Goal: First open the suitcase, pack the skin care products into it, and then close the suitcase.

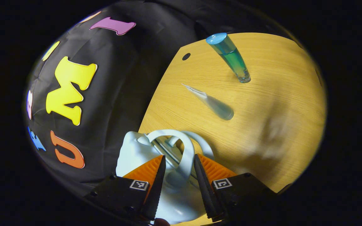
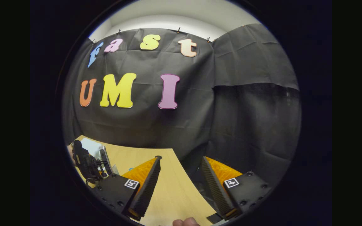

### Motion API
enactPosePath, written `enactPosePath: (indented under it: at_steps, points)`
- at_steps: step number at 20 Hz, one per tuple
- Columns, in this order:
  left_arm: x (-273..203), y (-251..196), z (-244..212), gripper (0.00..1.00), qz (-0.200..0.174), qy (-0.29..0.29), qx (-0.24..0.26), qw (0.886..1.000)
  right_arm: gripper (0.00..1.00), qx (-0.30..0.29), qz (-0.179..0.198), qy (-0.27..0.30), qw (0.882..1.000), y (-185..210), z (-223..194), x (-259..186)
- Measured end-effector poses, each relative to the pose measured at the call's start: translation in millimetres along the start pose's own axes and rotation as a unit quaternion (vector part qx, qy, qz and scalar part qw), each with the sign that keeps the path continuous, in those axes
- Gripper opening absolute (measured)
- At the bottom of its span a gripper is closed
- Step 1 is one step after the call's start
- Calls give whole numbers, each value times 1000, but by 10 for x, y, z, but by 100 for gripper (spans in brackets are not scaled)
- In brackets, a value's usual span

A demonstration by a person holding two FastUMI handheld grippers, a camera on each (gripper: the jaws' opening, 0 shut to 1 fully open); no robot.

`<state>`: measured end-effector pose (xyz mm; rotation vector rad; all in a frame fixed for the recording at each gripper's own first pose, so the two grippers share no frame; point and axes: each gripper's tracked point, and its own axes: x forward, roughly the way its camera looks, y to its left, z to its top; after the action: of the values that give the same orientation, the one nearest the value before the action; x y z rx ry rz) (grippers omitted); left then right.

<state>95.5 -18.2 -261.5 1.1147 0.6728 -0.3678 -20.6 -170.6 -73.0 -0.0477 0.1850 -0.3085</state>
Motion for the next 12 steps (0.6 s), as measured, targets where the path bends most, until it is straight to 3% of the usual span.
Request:
enactPosePath:
  at_steps: [3,6,7,12]
  points:
    - [67,-2,13,57,-2,10,15,1000,80,-1,-7,4,1000,-33,-11,6]
    - [80,-20,17,44,-7,13,22,1000,80,-2,-9,5,1000,-30,-13,-10]
    - [78,-19,27,47,-7,13,23,1000,80,-2,-8,4,1000,-15,-4,-24]
    - [31,9,65,18,-1,8,14,1000,80,-8,2,-3,1000,104,31,-86]
